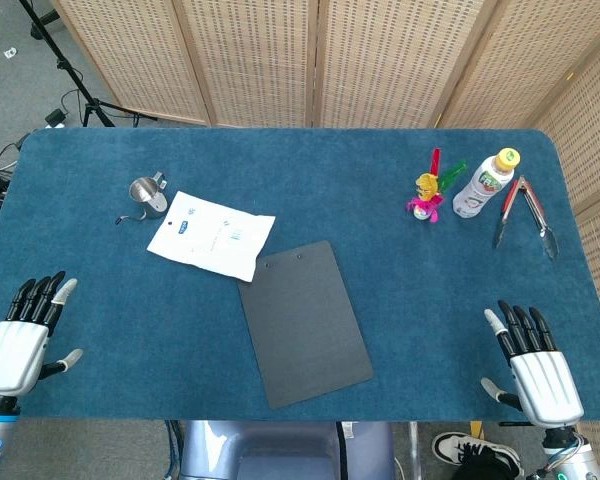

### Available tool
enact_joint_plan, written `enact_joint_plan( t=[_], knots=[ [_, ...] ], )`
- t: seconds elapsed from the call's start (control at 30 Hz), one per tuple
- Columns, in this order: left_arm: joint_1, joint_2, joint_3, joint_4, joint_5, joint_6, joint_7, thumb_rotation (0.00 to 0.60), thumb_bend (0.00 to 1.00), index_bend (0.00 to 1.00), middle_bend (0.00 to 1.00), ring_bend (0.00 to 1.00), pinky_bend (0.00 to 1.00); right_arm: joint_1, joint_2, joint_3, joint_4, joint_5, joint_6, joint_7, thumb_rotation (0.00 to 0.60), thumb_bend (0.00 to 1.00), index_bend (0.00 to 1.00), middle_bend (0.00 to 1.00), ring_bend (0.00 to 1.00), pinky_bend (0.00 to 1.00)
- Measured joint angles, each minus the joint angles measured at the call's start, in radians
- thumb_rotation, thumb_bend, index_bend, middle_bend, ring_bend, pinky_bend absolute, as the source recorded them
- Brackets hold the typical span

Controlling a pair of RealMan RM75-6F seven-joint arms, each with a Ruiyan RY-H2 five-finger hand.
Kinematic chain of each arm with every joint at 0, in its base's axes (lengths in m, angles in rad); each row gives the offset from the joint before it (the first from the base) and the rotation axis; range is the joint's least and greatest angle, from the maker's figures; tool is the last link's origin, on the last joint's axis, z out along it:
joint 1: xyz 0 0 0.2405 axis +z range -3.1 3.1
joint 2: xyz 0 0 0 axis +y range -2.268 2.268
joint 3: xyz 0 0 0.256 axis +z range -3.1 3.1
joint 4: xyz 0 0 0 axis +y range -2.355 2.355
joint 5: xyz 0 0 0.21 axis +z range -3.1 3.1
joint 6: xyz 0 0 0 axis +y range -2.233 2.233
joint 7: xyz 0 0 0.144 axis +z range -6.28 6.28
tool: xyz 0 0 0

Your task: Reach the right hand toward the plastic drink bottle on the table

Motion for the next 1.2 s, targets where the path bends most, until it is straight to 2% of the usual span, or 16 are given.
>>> enact_joint_plan(
  t=[1.2],
  knots=[
    [0.002, 0.000, -0.002, 0.003, 0.000, 0.005, 0.000, 0.600, 0.02, 0.00, 0.00, 0.00, 0.00, 0.007, -0.002, -0.001, -0.005, 0.007, -0.015, -0.008, 0.600, 0.16, 0.00, 0.00, 0.00, 0.00]
  ],
)
